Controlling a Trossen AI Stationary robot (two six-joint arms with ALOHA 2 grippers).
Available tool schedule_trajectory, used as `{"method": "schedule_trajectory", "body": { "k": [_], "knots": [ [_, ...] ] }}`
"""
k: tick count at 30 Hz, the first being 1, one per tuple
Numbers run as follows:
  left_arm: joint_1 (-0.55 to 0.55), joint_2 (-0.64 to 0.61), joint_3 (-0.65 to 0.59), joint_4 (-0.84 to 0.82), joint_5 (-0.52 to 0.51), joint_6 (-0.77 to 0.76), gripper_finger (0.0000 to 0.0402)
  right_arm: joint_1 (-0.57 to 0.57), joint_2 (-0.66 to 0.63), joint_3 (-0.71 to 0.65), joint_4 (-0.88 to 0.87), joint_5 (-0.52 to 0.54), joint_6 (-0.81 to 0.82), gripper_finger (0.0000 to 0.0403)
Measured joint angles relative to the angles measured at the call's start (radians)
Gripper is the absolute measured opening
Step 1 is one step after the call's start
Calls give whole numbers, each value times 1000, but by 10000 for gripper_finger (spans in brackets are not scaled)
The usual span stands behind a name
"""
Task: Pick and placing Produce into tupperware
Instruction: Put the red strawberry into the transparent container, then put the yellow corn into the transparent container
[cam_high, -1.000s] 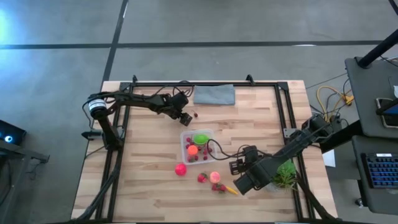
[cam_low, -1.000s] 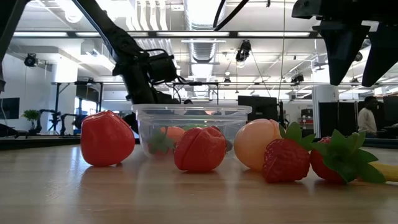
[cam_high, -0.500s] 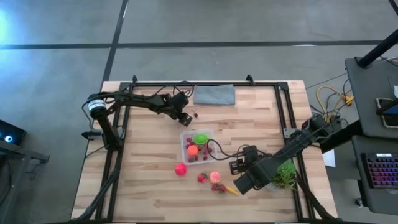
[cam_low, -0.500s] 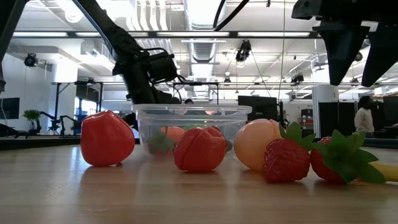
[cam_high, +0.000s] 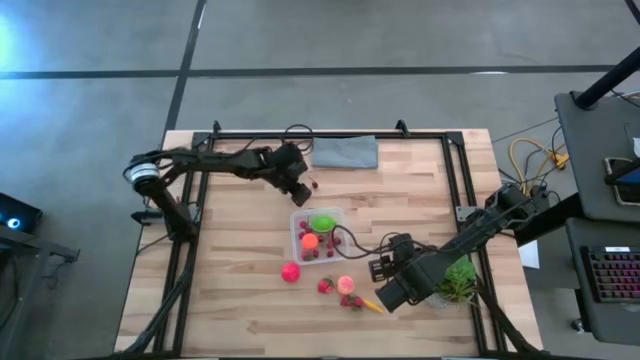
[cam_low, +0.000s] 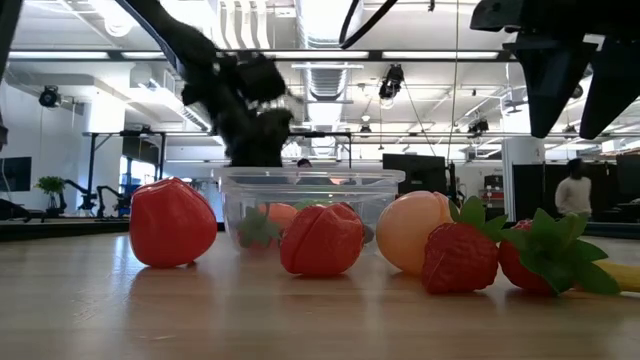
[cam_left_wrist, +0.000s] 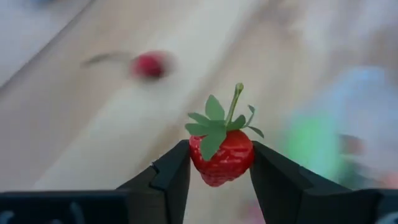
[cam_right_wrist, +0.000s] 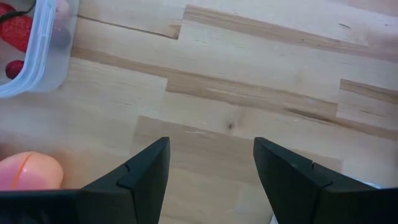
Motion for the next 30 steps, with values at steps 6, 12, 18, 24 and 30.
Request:
{"method": "schedule_trajectory", "body": {
  "k": [6, 12, 18, 24, 30],
  "knots": [
    [-105, -171, -17, 103, 27, 12, 139, 0, -17, -2, 0, 18, -10, 224],
    [-250, -249, -61, 156, 22, 24, 139, -6, -83, -44, -6, 65, -10, 224],
    [-315, -150, -62, 128, 12, -182, 139, -6, -163, -108, -18, 89, -41, 224],
    [-359, -97, -59, 98, -53, -308, 146, -6, -227, -154, -14, 88, -107, 224],
    [-370, -120, -22, 103, -111, -310, 193, -6, -271, -182, 25, 101, -208, 224]
  ]
}}
